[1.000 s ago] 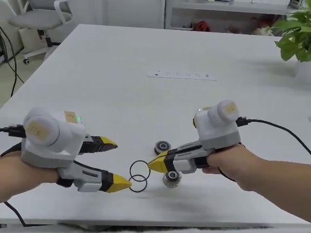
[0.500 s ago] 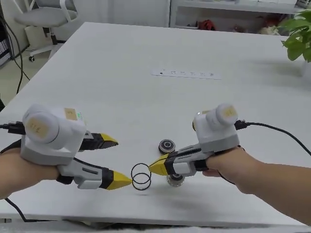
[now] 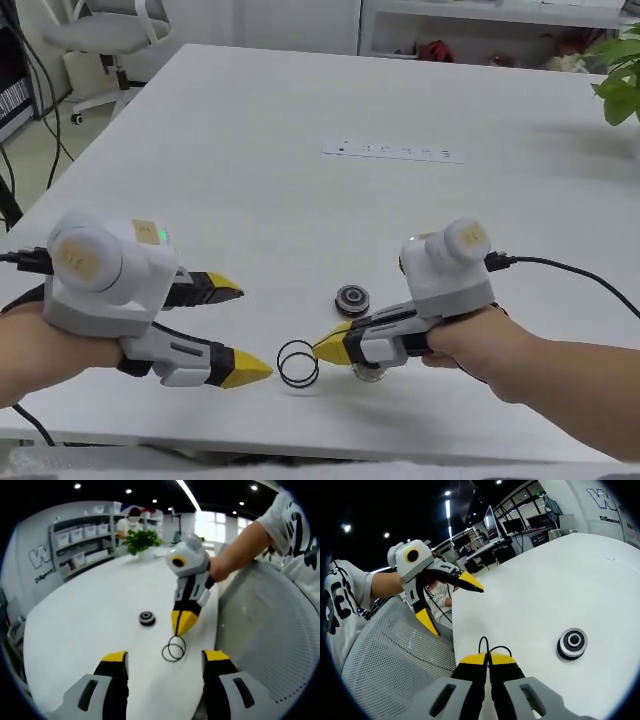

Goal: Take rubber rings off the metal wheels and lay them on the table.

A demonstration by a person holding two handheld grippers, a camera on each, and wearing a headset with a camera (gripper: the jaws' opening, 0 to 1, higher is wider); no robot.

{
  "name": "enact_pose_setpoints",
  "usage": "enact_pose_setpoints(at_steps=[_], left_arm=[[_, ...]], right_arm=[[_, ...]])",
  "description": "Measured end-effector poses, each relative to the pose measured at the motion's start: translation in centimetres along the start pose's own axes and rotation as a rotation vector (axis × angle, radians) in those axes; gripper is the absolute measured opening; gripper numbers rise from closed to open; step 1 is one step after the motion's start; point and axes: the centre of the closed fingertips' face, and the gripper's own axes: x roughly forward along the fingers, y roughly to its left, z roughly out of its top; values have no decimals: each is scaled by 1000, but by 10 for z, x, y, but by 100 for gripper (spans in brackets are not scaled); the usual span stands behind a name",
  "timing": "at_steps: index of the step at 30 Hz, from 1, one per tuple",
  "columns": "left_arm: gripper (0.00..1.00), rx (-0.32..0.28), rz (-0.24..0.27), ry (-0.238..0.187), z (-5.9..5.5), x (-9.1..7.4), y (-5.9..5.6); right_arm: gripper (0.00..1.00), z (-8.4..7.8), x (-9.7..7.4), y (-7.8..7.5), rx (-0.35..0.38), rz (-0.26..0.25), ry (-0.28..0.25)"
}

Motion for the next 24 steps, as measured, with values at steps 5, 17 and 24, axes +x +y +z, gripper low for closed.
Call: enact_pose_setpoints(at_steps=[5, 17, 24], left_arm=[[60, 0, 6, 3, -1, -3, 0], [60, -1, 7, 8, -5, -6, -2], [60, 1, 9, 11, -5, -7, -2]], right_arm=[[0, -2, 1, -2, 1, -9, 6], [0, -6, 2, -5, 0, -22, 20], [0, -7, 4, -4, 0, -22, 20]])
